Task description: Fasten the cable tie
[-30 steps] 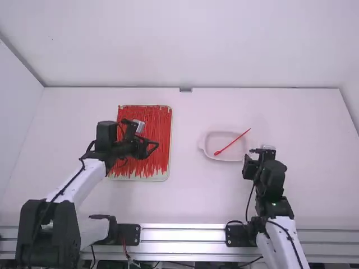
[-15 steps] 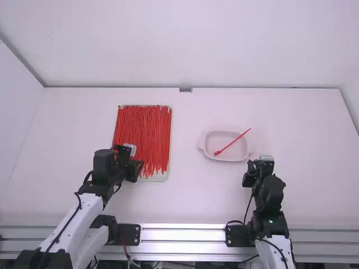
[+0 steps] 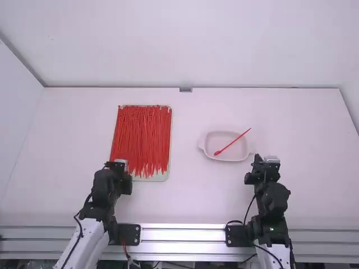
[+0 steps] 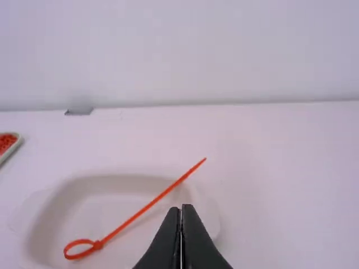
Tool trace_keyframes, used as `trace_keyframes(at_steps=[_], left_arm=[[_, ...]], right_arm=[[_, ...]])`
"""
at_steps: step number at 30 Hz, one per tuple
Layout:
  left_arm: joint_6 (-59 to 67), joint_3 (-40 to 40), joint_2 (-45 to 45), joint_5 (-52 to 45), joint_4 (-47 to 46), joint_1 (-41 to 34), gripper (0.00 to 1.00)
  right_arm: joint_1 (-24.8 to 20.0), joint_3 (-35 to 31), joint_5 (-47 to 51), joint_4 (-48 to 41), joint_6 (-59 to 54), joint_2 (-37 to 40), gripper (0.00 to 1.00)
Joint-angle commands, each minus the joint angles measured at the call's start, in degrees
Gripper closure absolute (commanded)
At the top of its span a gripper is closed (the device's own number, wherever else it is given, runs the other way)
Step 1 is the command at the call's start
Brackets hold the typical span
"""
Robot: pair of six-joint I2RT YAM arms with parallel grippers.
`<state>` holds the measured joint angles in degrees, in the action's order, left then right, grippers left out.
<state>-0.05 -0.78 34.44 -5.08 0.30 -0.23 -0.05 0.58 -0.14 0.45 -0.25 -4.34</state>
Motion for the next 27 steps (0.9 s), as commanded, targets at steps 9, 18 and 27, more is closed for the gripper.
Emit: trace_keyframes(at_steps=[9,18,27], left_arm=[[0.05,0.78,-10.82,5.08,-0.30,0.23,1.00],[0.05,0.78,-18.78,5.08,-0.30,0.23,1.00],[0.05,0.78,-25.38,5.08,-0.30,0.23,1.00]], right_arm=[[0.05,-0.58,0.14,-0.45,0.25,4.34,1.00],[0.05,-0.58,0.14,-0.45,0.25,4.34,1.00],[0.05,-0.58,0.14,-0.45,0.25,4.34,1.00]])
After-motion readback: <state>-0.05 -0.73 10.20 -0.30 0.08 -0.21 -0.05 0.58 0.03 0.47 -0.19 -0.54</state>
